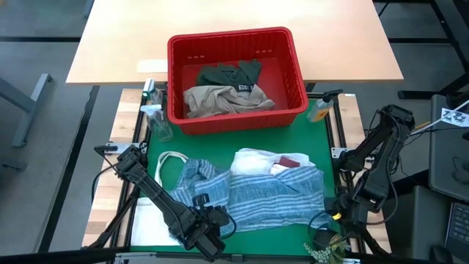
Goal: Fold Laundry from Bin
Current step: Fold the blue checkered polo shirt
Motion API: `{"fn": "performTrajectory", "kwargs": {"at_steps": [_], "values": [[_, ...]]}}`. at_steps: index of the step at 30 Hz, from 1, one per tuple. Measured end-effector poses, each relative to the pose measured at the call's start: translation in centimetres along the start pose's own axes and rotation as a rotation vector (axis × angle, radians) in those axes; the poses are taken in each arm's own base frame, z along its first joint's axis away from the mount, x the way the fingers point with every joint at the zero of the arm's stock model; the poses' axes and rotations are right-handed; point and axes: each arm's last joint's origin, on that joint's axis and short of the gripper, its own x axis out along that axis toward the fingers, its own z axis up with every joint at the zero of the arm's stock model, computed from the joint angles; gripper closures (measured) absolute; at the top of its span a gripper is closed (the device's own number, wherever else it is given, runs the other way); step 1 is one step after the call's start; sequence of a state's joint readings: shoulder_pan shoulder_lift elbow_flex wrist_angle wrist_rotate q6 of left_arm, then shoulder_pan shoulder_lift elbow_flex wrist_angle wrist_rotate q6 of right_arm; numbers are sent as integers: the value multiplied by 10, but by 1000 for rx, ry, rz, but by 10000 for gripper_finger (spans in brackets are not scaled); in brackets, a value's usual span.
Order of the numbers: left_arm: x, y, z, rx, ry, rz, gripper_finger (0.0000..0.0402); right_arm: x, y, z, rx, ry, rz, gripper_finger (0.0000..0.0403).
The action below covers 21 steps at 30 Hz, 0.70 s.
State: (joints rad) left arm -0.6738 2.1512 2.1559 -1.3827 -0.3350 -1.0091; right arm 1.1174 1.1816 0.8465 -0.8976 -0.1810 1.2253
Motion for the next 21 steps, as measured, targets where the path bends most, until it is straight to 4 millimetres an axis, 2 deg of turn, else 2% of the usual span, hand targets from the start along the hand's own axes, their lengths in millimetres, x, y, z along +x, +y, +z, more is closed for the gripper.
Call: {"fn": "performTrajectory", "kwargs": {"at_steps": [3, 7, 14, 18, 21], "values": [[2, 3, 4, 8, -18, 15, 272, -8, 2, 1, -39, -4, 7, 272], [5, 9, 15, -13, -58, 47, 280, -28, -4, -1, -99, -124, -86, 272], [13, 24, 34, -67, -59, 70, 292, -55, -42, 3, -41, -373, -421, 272], [17, 32, 45, -96, -64, 75, 298, -60, -56, 14, -76, -460, -512, 272], [20, 34, 53, -76, -89, 51, 303, -59, -63, 24, -119, -447, -551, 271]]}}
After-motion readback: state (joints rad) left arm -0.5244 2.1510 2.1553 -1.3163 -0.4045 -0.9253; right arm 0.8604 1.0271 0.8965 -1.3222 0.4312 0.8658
